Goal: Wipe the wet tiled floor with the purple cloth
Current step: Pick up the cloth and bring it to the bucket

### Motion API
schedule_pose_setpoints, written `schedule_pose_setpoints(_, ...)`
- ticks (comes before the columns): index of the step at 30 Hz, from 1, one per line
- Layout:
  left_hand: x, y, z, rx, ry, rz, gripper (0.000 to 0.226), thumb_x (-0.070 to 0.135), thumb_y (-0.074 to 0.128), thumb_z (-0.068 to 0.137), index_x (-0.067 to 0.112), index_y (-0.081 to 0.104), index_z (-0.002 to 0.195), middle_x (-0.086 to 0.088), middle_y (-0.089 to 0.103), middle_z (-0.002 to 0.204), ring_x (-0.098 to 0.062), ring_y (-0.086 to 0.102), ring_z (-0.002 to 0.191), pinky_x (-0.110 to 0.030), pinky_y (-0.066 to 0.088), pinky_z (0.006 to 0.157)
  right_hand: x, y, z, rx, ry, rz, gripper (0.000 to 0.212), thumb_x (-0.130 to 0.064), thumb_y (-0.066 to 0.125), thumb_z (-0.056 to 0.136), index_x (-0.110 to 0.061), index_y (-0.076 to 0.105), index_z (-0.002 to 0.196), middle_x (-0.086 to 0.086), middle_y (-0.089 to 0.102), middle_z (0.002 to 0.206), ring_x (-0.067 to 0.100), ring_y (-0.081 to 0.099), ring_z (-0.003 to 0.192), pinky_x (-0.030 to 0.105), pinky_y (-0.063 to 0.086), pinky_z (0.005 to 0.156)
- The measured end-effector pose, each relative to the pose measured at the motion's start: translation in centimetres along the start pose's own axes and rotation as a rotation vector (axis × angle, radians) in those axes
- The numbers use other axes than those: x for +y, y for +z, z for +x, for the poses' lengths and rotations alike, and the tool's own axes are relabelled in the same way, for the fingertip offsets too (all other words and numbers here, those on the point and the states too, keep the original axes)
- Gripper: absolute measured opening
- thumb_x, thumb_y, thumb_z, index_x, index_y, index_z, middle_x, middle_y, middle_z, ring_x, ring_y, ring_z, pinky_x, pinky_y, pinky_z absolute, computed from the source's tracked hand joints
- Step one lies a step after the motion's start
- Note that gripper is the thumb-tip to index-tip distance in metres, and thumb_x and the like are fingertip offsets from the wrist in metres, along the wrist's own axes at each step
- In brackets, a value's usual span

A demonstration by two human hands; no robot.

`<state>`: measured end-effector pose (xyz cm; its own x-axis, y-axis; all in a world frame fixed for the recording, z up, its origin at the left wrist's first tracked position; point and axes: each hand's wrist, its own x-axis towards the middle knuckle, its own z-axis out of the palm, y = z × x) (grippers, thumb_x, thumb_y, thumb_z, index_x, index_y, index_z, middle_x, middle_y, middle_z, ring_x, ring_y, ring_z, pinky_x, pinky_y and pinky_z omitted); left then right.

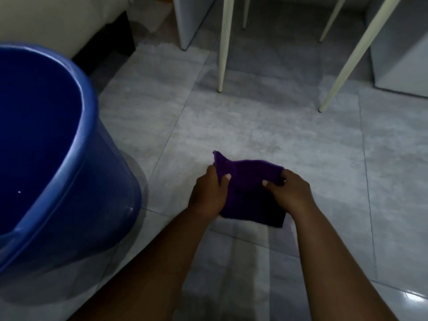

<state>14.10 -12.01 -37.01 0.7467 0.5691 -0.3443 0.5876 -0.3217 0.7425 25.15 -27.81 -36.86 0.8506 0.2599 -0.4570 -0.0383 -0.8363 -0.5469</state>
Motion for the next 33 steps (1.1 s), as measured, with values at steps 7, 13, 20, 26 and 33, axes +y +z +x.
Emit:
schedule_pose_setpoints(7,12.5,-10.1,0.6,0.111,0.221,0.105,0.026,0.028,0.045,0.102,0.007,0.048,0.117,-0.018,0.062,0.115,-0.034,0.06,0.105,-0.033,0.043,0.079,-11.2,-8.3,-0.9,0.139,-0.341,0.361,0.033,-0.038,0.071,0.087,-0.027,0.051,0.112,0.008,0.064,0.112,0.028,0.066,0.096,0.044,0.058,0.08)
schedule_pose_setpoints(13,19.5,-23.9,-3.0,0.251,0.312,0.149,0.02,0.03,0.048,0.1,0.018,0.056,0.114,-0.003,0.064,0.102,-0.015,0.06,0.089,-0.029,0.046,0.072,-20.9,-12.4,-6.5,-0.152,-0.649,0.847,0.037,-0.01,0.062,0.094,-0.04,0.067,0.114,0.007,0.067,0.119,0.023,0.069,0.103,0.029,0.059,0.078)
schedule_pose_setpoints(20,9.9,-33.5,-7.5,0.367,0.185,-0.318,0.009,0.024,0.051,0.101,0.02,0.055,0.094,-0.007,0.067,0.091,-0.014,0.067,0.073,-0.027,0.054,0.063,-26.9,-6.7,-9.5,-0.517,-0.681,0.958,0.033,0.001,0.058,0.092,-0.024,0.077,0.103,0.005,0.07,0.121,0.018,0.07,0.103,0.024,0.058,0.077)
schedule_pose_setpoints(26,1.1,-32.9,-9.5,0.119,-0.171,-0.496,0.025,0.032,0.051,0.1,0.023,0.057,0.123,-0.012,0.071,0.117,-0.028,0.073,0.1,-0.051,0.058,0.087,-25.9,0.1,-8.9,-0.605,-0.482,0.791,0.041,0.0,0.063,0.09,-0.027,0.07,0.12,0.006,0.061,0.132,0.023,0.07,0.101,0.031,0.06,0.075)
schedule_pose_setpoints(33,-0.3,-29.8,-8.5,0.008,-0.283,-0.359,0.033,0.022,0.062,0.095,0.015,0.051,0.126,-0.013,0.073,0.104,-0.025,0.074,0.083,-0.036,0.062,0.067,-24.6,4.1,-9.6,-0.522,-0.469,0.723,0.045,-0.007,0.062,0.094,-0.036,0.062,0.13,-0.006,0.057,0.139,0.02,0.06,0.119,0.047,0.057,0.095)
